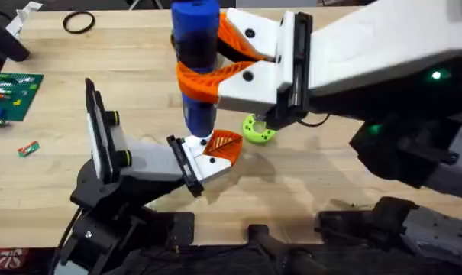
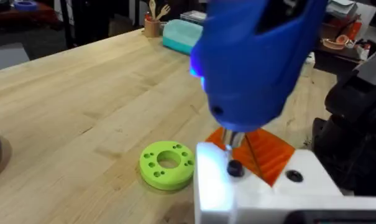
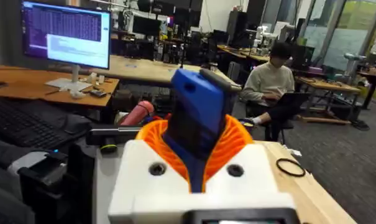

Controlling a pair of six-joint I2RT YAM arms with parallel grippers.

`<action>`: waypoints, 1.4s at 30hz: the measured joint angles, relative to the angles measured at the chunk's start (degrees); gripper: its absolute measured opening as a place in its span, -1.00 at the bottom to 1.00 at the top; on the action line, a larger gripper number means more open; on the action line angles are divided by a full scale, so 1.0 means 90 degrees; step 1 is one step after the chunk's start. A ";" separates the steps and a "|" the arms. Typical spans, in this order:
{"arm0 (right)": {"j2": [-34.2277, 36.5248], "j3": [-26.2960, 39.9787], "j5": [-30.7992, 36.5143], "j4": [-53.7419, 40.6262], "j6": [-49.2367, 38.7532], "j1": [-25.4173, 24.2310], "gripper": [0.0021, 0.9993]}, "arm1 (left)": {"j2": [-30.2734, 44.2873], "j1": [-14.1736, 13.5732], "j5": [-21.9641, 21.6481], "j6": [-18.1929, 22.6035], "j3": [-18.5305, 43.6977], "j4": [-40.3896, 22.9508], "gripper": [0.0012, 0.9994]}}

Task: Pick up the gripper from the table and insert it into the empty holder that is missing its gripper. Then pick up a screw, insert it into the mounting hole, and use the screwdriver to tighten it. Finally, clean up the table by picking up the vegetable and placing it into the bucket.

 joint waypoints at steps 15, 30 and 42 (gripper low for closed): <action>0.0000 0.0000 -0.0081 0.0000 0.0022 0.0000 -0.89 | 0.0001 0.0000 0.0000 0.0000 0.0000 0.0000 -0.97; -0.0012 0.0000 -0.0086 -0.0140 0.0022 0.0000 -0.89 | 0.0001 0.0000 0.0000 0.0000 0.0000 0.0000 -0.97; -0.0017 0.0000 -0.0100 -0.0194 0.0022 0.0000 -0.89 | 0.0000 0.0000 0.0000 -0.0005 0.0000 0.0000 -0.97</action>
